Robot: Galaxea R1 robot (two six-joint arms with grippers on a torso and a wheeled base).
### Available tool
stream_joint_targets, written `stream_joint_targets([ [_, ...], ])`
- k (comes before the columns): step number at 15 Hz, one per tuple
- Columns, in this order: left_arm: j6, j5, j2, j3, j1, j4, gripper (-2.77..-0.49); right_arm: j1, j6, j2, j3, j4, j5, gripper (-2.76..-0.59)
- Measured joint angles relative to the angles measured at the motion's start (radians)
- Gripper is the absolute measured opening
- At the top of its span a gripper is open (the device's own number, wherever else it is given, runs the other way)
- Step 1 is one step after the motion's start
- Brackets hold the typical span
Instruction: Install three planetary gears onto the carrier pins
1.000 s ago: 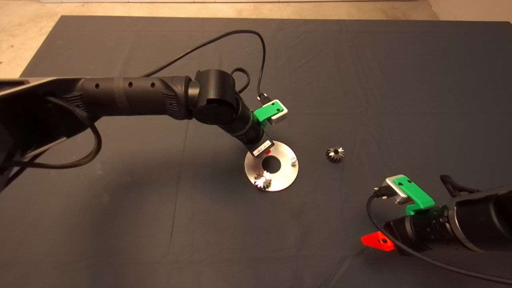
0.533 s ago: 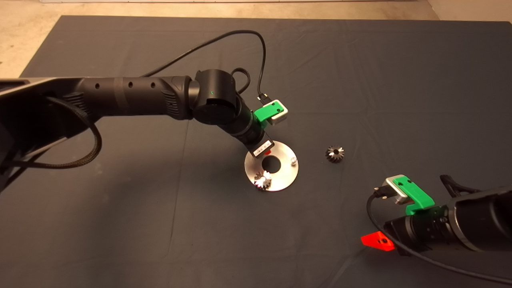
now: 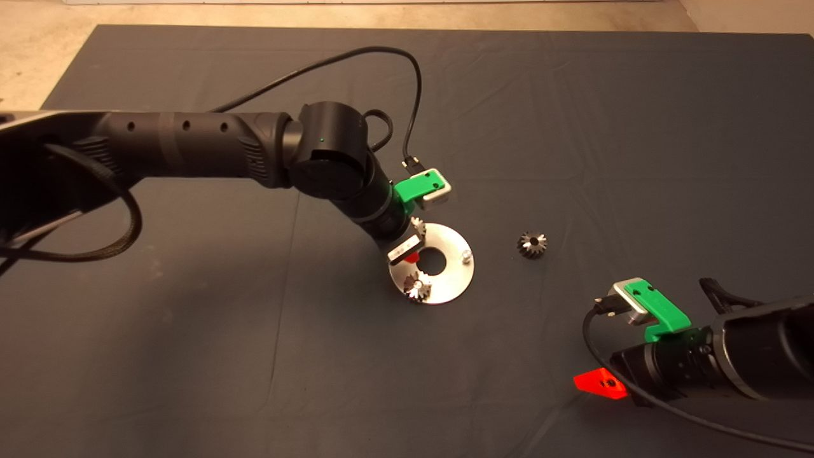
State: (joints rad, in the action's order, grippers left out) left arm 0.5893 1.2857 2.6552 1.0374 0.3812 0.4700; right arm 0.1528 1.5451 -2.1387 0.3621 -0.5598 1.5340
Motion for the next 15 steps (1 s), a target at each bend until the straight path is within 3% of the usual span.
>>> stream_joint_targets([
  [3, 0.033, 0.064, -0.074, -0.06, 0.042, -0.004, -1.51, 0.0, 0.0, 0.0, 0.0, 0.0, 0.0, -0.61],
  [6, 0.048, 0.103, -0.127, -0.109, 0.09, -0.067, -1.42, 0.022, 0.0, 0.0, 0.0, 0.002, 0.0, -0.61],
  [8, 0.091, 0.12, -0.153, -0.146, 0.134, -0.092, -1.36, 0.03, 0.0, 0.0, 0.0, 0.002, 0.0, -0.6],
  [11, 0.199, 0.138, -0.174, -0.224, 0.132, -0.099, -1.24, 0.041, -0.021, 0.0, 0.0, 0.003, -0.001, -0.61],
  [12, 0.212, 0.143, -0.186, -0.257, 0.132, -0.105, -1.22, 0.051, -0.029, 0.0, 0.0, 0.003, -0.001, -0.61],
  [14, 0.238, 0.178, -0.239, -0.31, 0.132, -0.104, -1.22, 0.067, -0.035, 0.0, 0.0, 0.003, -0.001, -0.61],
  [15, 0.254, 0.185, -0.285, -0.344, 0.132, -0.103, -1.22, 0.083, -0.038, 0.0, 0.0, 0.003, 0.0, -0.61],
])
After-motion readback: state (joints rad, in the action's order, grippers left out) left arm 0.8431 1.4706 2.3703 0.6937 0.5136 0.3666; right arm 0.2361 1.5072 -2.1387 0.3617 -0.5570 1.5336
